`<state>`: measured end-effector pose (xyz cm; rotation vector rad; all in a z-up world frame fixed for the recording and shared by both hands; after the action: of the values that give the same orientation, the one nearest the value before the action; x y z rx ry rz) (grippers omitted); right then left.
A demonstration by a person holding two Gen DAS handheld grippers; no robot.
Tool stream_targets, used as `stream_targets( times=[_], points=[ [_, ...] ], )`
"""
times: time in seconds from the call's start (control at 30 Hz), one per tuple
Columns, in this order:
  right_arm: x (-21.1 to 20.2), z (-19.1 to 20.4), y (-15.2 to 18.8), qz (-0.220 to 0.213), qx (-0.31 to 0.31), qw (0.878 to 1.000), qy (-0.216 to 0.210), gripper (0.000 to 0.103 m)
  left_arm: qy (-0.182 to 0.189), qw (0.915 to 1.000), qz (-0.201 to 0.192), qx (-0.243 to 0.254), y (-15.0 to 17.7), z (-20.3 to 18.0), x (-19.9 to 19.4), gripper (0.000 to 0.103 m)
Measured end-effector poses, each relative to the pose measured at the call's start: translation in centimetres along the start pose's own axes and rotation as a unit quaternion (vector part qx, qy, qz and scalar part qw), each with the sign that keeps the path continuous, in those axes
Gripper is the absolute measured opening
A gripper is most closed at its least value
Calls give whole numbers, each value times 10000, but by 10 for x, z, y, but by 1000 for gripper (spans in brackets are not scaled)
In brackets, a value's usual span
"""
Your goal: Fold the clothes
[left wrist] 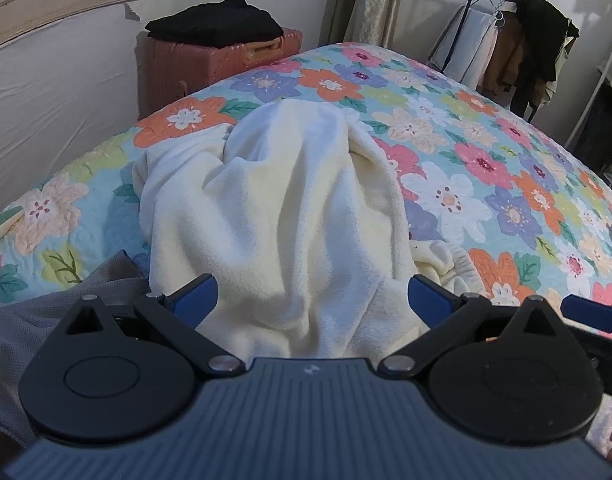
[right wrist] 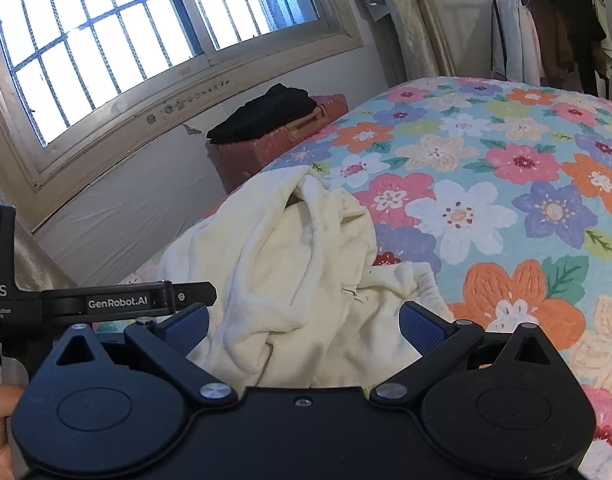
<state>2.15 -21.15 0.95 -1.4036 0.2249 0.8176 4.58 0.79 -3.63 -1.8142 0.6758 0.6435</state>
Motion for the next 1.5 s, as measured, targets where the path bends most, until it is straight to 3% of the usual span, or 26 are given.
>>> stream_targets(
  times=[0.1,0.17,0.23,0.37,0.43,0.53,0.63,0.77,0.83,0.9,0.97,1.03,1.07,1.13,1.23,1.37,1.5],
  points=[
    [24,-1,-10,214,16,9997,-138,103,93,9999,-53,-40,-9,14,2,103],
    [47,-2,-24,575,275,9974,-345,103,-148,9997,-190,-80,-18,30,2,103],
    [61,1,-39,567,378,9958,-613,103,-427,9983,-301,-256,-26,48,7,103],
    [87,3,-52,588,189,9962,-606,103,-237,9961,-70,-848,-31,75,27,103],
    [104,-3,-51,727,132,9958,-544,103,-123,9938,216,-1086,-28,83,46,103],
    [125,-22,-50,948,349,9935,-527,103,-311,9932,423,-1039,-21,87,68,103],
    [149,-39,-41,1200,717,9881,-649,103,-205,9950,403,-892,-15,81,80,103],
    [195,-47,-11,1850,1204,9709,-931,103,-166,9973,321,-642,-11,72,91,103],
    [205,-48,-4,1740,1398,9684,-1109,103,-210,9960,373,-781,-8,78,99,103],
    [212,-48,1,1575,1581,9661,-1297,103,12,9899,551,-1304,-6,91,108,103],
    [211,-45,2,1394,1451,9680,-1503,97,330,9787,770,-1872,-4,104,117,103],
    [207,-45,2,1244,1304,9705,-1599,80,470,9739,845,-2052,-2,108,123,103],
    [204,-45,1,1148,1288,9715,-1628,74,483,9769,806,-1922,-2,103,123,102],
    [195,-42,-1,962,1187,9744,-1649,54,526,9827,700,-1631,-3,91,121,93],
    [184,-30,-6,765,611,9847,-1440,47,701,9856,616,-1412,-5,76,115,73],
    [175,-35,-10,492,480,9879,-1390,42,925,9850,564,-1346,-9,68,111,46],
    [163,-31,-15,453,334,9902,-1278,36,851,9923,418,-795,-10,46,101,41]
  ],
)
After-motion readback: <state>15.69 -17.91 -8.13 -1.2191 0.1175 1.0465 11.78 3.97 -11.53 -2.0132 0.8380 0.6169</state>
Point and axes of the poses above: each gripper's, at about its wrist camera, not at the fingertips, and x roughly the way its jaws point, z to its left, y to its underside, the point moved 5 cm from there along x, roughly the way its jaws point, and after that the axes turned 10 degrees about -x, right-handed, at the moved point
